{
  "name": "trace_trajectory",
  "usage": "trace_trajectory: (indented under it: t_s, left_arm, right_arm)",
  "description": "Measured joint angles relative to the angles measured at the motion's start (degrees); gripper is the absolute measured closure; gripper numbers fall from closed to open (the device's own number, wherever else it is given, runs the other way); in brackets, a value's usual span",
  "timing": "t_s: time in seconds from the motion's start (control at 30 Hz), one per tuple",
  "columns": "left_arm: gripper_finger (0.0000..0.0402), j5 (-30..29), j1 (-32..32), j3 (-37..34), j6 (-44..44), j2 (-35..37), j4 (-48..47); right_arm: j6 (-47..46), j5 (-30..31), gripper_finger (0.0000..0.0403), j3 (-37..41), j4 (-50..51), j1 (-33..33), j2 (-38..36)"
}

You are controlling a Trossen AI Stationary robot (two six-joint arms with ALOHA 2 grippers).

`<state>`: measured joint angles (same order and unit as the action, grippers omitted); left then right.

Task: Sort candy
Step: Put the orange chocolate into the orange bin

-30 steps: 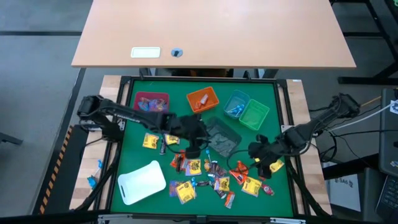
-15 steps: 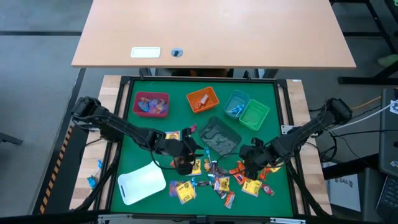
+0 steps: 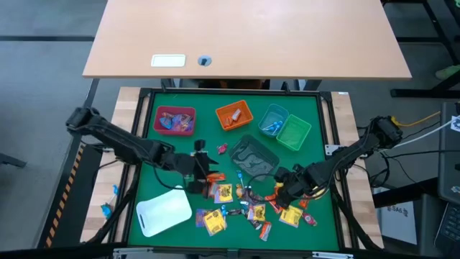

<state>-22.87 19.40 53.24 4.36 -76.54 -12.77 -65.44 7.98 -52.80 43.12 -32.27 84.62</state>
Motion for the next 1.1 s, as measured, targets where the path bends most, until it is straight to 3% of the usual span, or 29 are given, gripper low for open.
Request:
trace_trajectory:
  t_s: [0.23,0.4,0.87,1.1]
  left_arm:
    - [0.0289,0.56,0.73,-17.79,9.80,13.94,9.27]
    - [0.0289,0.71,2.34,-25.45,10.65,18.67,19.83]
    - [0.0289,0.87,2.75,-28.01,15.42,19.60,24.65]
    - [0.0289,-0.53,2.75,-28.01,13.07,19.60,25.86]
  right_arm:
    - [-3.72,0.76,0.0230,-0.02,-2.57,0.02,1.51]
    - [-4.89,2.22,0.0230,-0.02,-3.03,0.04,3.37]
    - [-5.69,-1.76,0.0235,-0.04,-4.72,0.04,11.35]
    - [-5.57,-1.60,0.0305,-0.04,-4.65,0.04,11.32]
